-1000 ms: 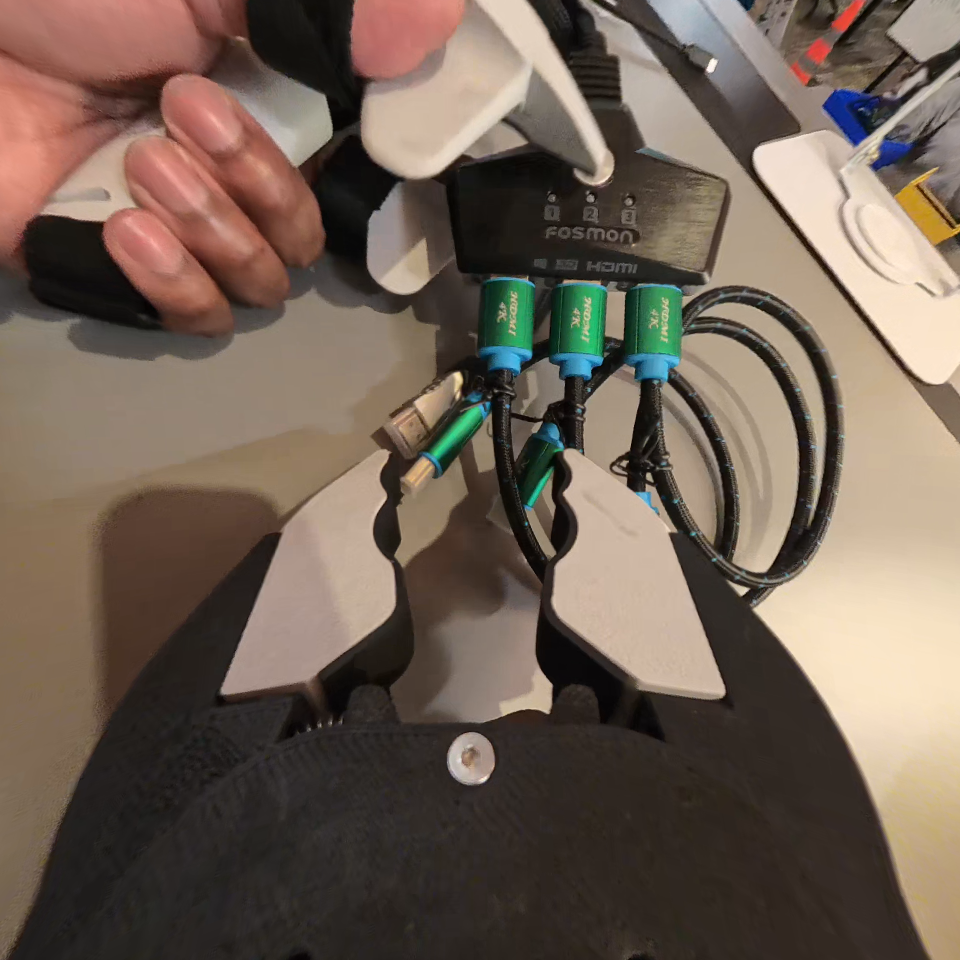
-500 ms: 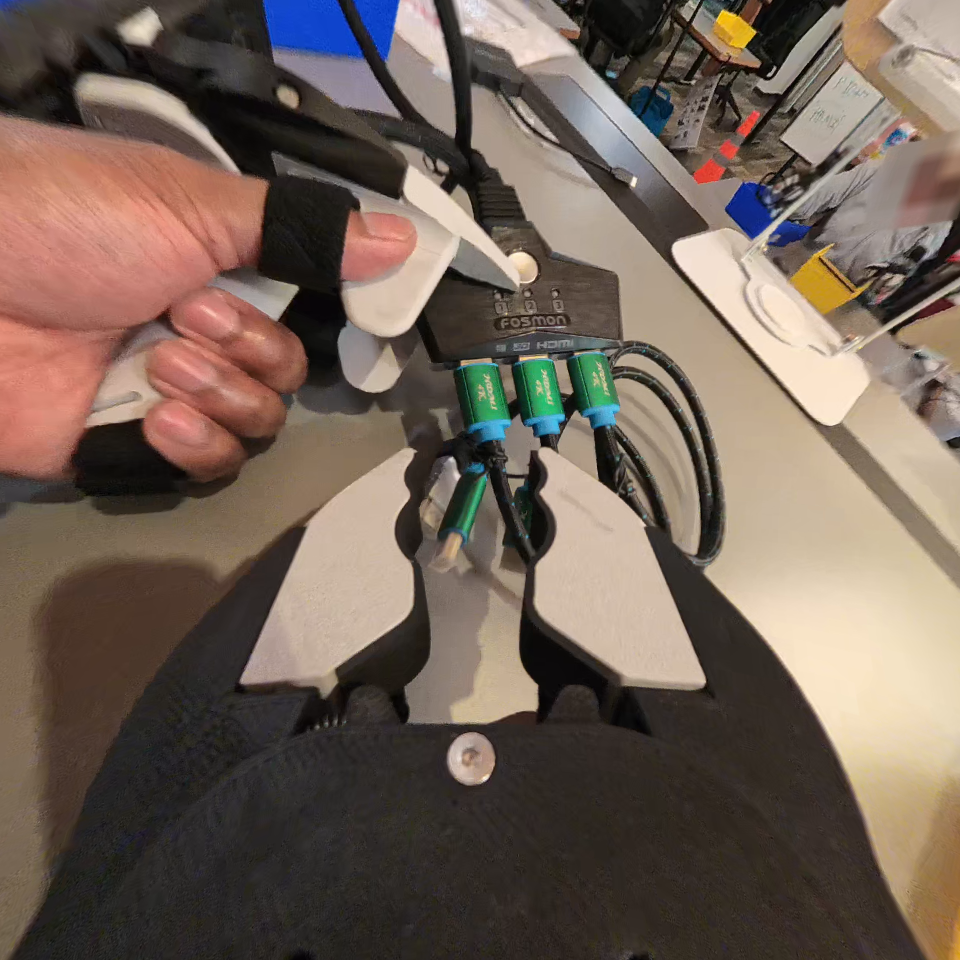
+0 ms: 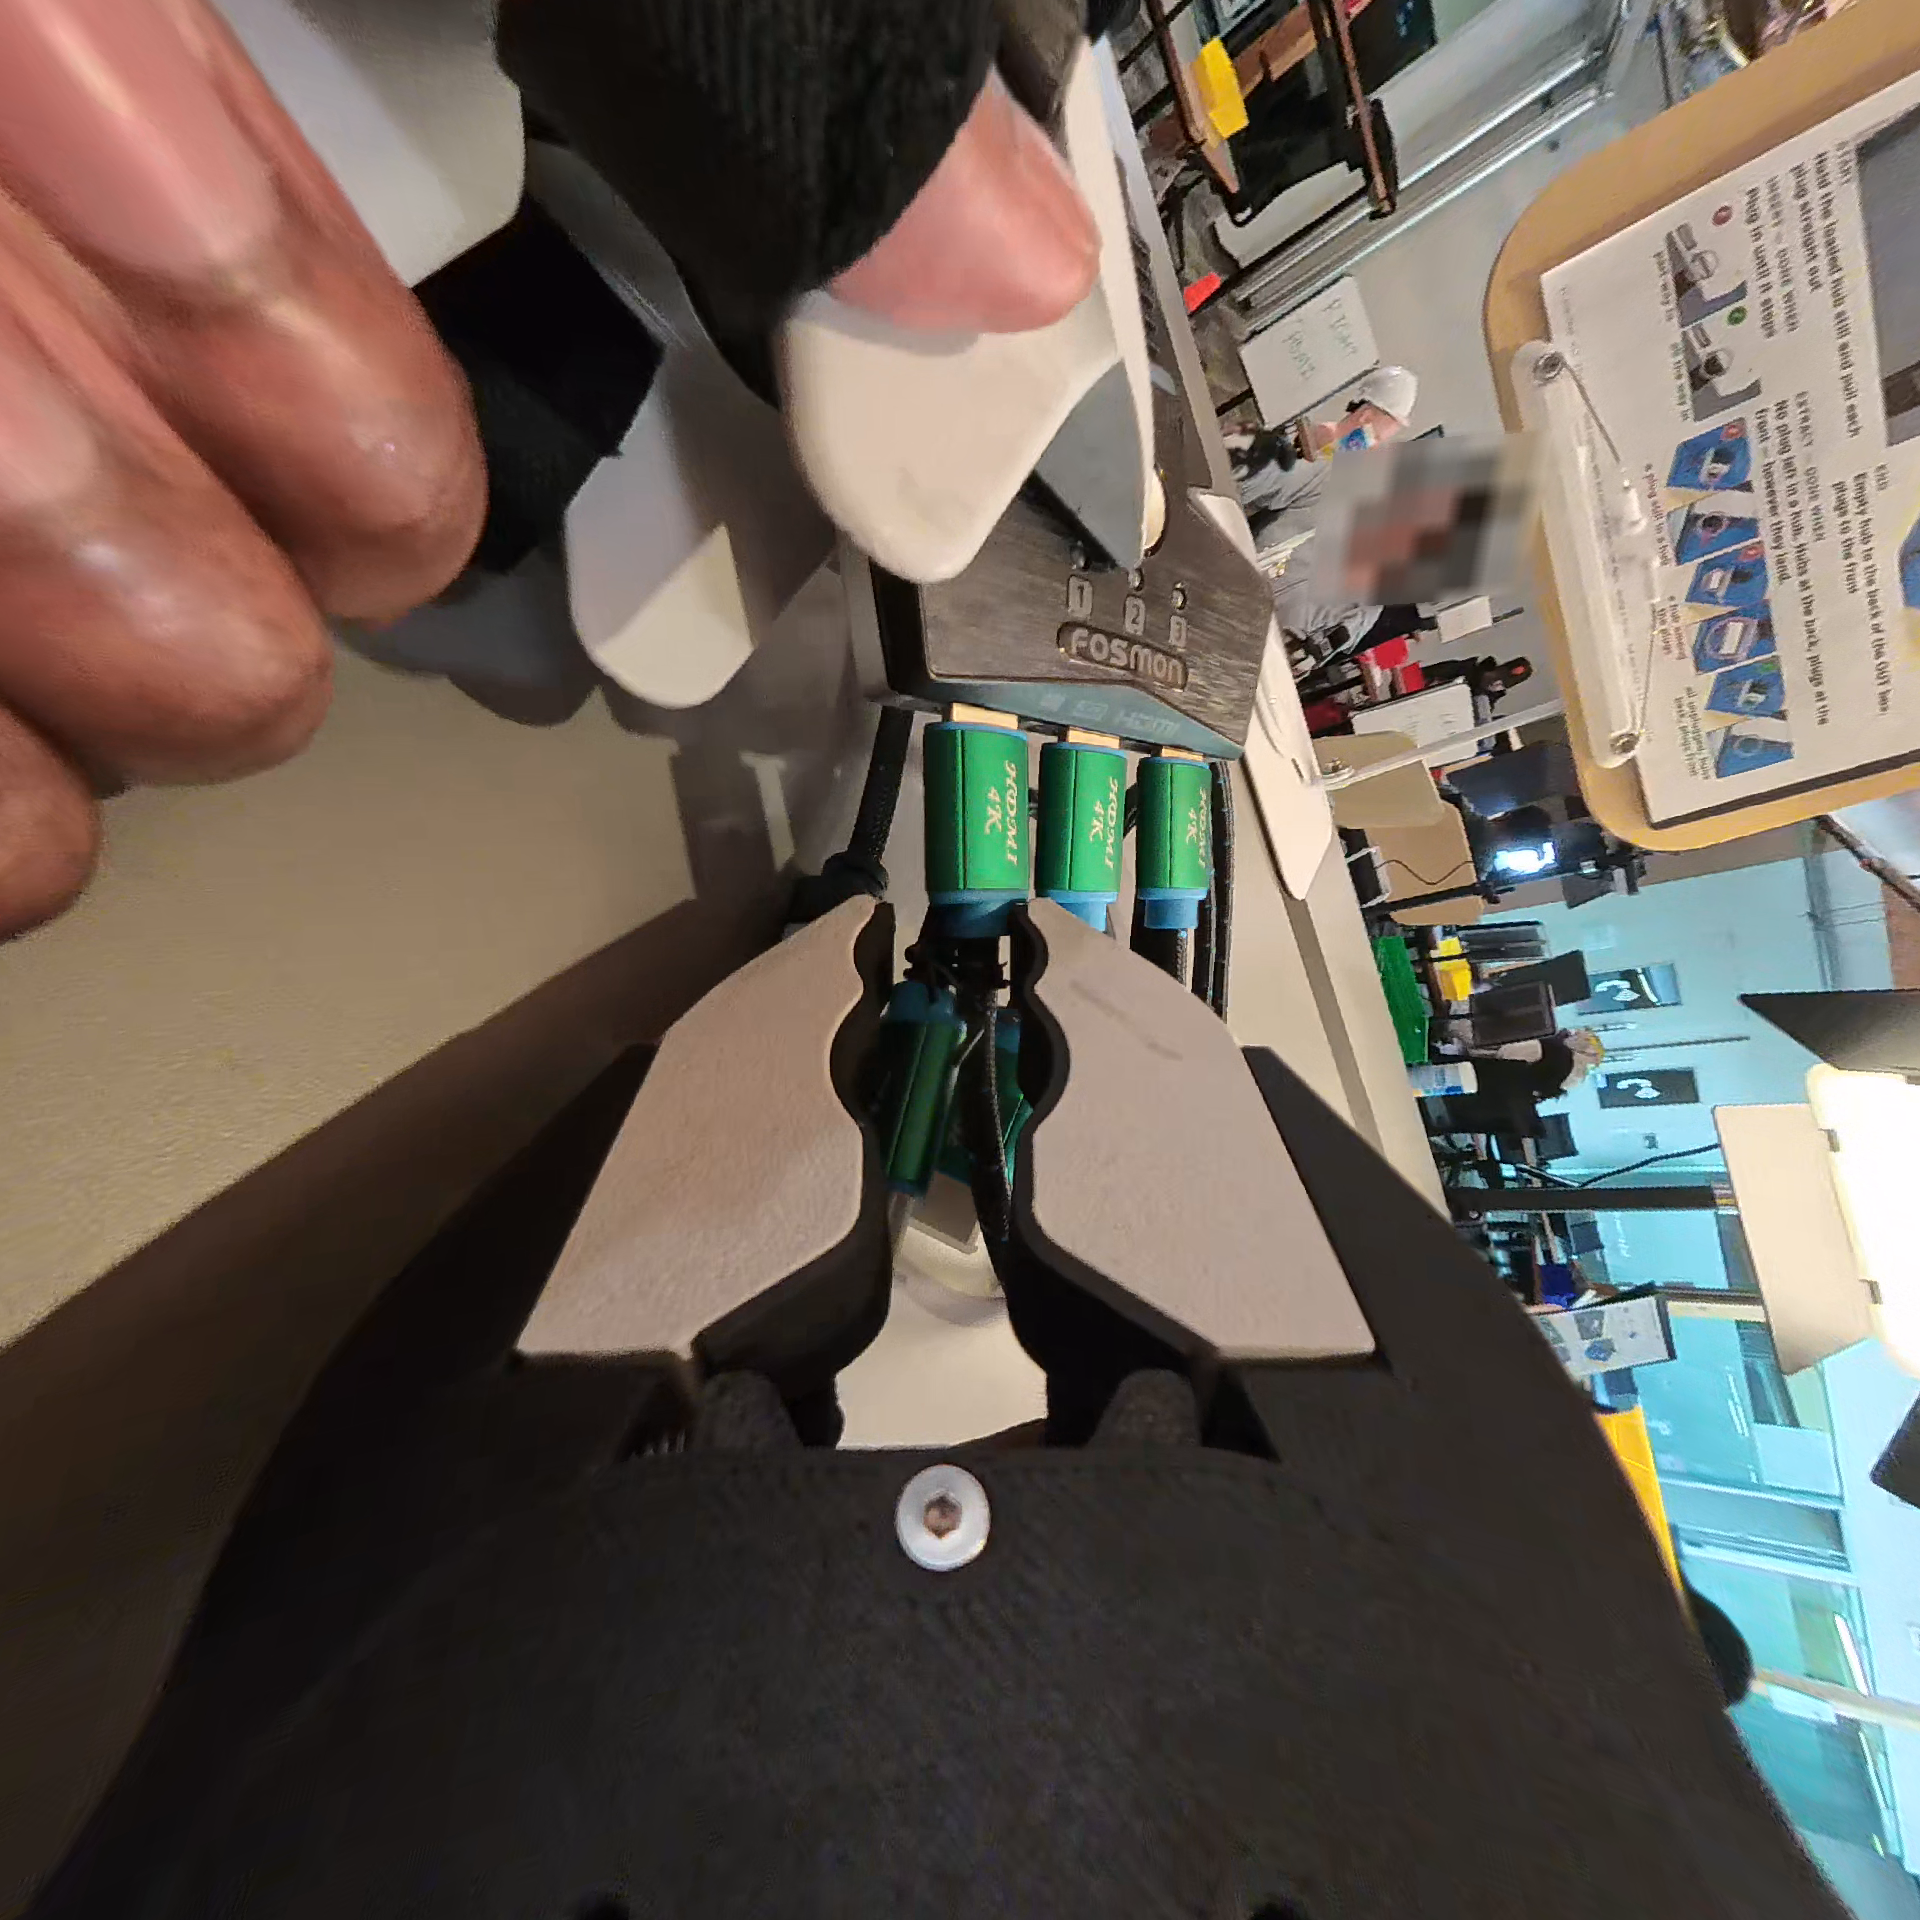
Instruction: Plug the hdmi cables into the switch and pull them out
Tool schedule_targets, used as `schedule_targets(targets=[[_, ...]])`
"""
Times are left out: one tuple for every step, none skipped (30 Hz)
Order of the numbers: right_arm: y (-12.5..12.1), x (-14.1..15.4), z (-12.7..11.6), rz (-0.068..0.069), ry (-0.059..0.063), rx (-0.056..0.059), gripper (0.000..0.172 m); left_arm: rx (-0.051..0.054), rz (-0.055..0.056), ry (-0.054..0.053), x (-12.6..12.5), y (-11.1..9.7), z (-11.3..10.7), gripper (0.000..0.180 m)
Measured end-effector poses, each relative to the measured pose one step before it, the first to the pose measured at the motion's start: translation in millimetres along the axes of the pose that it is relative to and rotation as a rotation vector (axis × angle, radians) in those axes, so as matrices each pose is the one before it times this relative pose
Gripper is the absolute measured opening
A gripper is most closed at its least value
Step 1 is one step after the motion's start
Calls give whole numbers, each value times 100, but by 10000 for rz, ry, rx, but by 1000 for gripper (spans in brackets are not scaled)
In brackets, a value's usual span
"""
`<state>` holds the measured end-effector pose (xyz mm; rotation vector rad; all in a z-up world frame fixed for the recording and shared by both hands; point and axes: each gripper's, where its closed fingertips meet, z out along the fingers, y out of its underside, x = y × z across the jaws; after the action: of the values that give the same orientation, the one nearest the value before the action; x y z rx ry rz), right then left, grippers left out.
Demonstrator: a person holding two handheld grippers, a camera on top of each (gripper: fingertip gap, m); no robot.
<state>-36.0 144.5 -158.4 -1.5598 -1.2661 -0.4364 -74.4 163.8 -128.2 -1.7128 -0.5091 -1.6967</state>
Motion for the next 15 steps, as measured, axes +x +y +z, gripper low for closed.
schedule_targets(targets=[[32, 34, 28, -20, 97, 30, 21, -176, -14, -38, -73, 222, 76, 23], [63, 45, 30, 27, 71, 18, 20, -113, 8, -3, -8, 153, 89, 26], [8, 27, 30, 52, 37, 49, 20, -208, -11, -29, -47, 315, 133, 29], [-15, 1, 17, 43, 31, 38, 20, -354, -28, -16, -13, 573, 236, 31], [0, 16, -1, 20, 30, 10, 20, -159, 27, -73, -60, 338, 171, 30], [-16, 31, -5, 4, 46, 25, 19, -40, 47, -181, -180, 151, 34, 25], [-44, 49, -35, 24, 42, 62, 19, 44, 105, -45, 30, -9, -29, 23], [-70, 36, -58, 76, 5, 103, 19, 21, 73, -39, 39, 16, -40, 22], [-115, 27, -88, 97, -28, 153, 18, 48, 59, -7, 58, -31, -59, 20], [-99, -27, -99, 56, -46, 164, 19, 16, -2, -7, 4, -15, -59, 20], [-66, -71, -137, -21, -44, 178, 19, -11, -43, -11, -36, 11, -74, 19], [-37, -106, -163, -62, -54, 181, 19, -48, -25, -18, -54, 70, -71, 19], [-15, -95, -205, -42, -60, 149, 19, -68, 37, -11, 1, 147, -63, 20], [-34, -102, -200, -3, -84, 123, 19, -58, 58, 10, 28, 146, -67, 20], [-5, -121, -179, 37, -125, 90, 19, -52, 30, 4, -12, 136, -65, 19]])
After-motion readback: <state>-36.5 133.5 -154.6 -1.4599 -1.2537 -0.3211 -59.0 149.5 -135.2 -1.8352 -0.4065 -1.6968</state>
